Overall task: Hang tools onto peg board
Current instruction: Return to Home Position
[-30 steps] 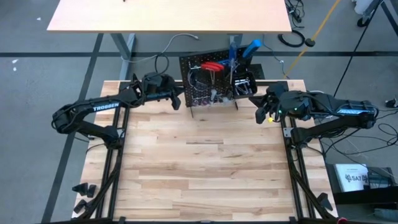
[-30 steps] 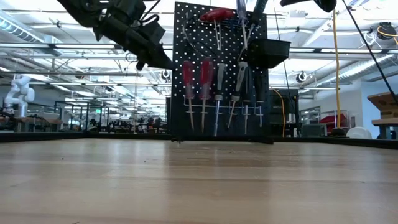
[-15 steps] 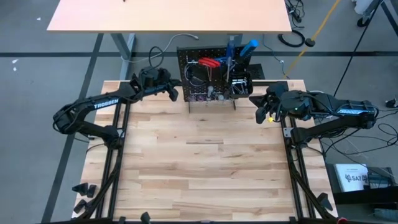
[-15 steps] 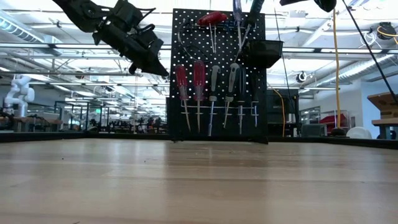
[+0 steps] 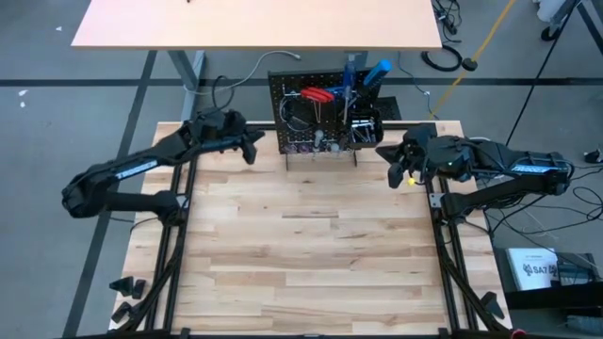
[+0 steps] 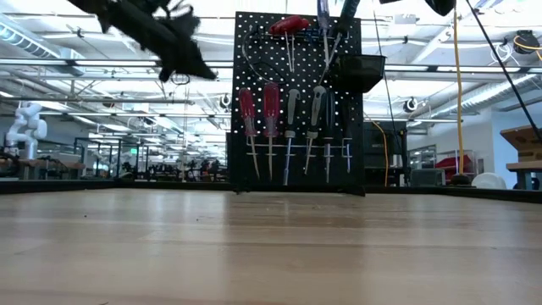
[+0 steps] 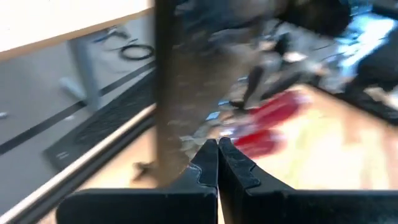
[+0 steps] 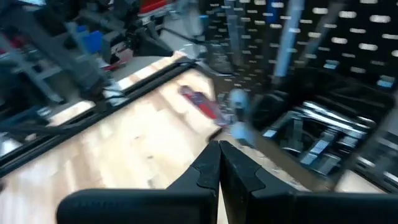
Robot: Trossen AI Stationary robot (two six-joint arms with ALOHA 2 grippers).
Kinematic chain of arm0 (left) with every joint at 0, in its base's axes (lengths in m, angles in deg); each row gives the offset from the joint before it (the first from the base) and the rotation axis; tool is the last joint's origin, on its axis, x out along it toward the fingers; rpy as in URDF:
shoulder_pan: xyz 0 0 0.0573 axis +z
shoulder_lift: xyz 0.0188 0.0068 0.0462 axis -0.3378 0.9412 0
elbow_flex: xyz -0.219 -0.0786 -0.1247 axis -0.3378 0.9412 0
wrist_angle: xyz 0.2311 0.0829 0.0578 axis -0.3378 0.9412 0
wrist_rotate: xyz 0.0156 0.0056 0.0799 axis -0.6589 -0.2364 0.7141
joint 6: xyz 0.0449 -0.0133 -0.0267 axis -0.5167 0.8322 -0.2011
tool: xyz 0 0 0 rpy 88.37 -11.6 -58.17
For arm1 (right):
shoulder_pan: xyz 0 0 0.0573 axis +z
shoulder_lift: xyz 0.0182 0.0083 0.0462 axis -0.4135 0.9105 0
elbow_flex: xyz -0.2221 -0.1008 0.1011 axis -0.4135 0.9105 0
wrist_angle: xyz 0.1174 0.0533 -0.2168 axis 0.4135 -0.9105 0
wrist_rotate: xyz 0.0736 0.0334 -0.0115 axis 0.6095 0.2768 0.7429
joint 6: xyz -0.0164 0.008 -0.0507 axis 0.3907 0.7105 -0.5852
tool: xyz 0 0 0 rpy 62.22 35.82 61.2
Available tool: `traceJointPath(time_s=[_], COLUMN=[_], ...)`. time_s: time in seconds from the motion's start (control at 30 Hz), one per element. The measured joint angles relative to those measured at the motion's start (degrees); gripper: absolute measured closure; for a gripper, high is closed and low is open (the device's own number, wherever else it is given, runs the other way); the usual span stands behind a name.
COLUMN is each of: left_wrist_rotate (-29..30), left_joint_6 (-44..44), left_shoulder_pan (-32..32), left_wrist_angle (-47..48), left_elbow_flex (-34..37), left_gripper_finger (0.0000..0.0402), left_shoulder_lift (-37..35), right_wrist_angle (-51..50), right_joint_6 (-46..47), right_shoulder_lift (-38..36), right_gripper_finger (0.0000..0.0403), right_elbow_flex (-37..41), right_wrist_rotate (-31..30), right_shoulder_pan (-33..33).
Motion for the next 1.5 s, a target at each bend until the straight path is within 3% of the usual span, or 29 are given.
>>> traceJointPath(time_s=[0.2,0.43,0.67,0.83,1.1,1.5], left_wrist_rotate=[-0.13,-3.15,-3.39,-3.37,-1.53,0.35], left_joint_6=[5.88,10.53,11.32,11.03,9.19,7.99], left_shoulder_pan=[-8.21,-16.22,-18.06,-18.06,-18.06,-18.06], left_wrist_angle=[-3.24,-15.59,-20.45,-19.66,-8.68,8.39], left_elbow_flex=[0.0,0.0,0.0,0.0,0.0,0.11], left_gripper_finger=[0.0402,0.0402,0.0402,0.0402,0.0402,0.0402], left_shoulder_lift=[-5.42,-6.41,-8.0,-10.68,-17.69,-25.31], right_wrist_angle=[5.56,9.88,8.09,12.44,24.22,25.69], right_joint_6=[-6.77,-14.64,-15.48,-14.58,-9.13,-2.55], right_shoulder_lift=[0.35,0.24,-1.85,-5.86,-14.92,-26.29], right_gripper_finger=[0.0403,0.0403,0.0403,0.0403,0.0403,0.0403], right_elbow_flex=[0.0,0.0,0.06,6.05,20.63,33.99], right_wrist_rotate=[7.9,13.08,13.28,14.51,18.56,18.49], right_shoulder_pan=[0.0,0.0,0.0,0.0,0.0,0.0])
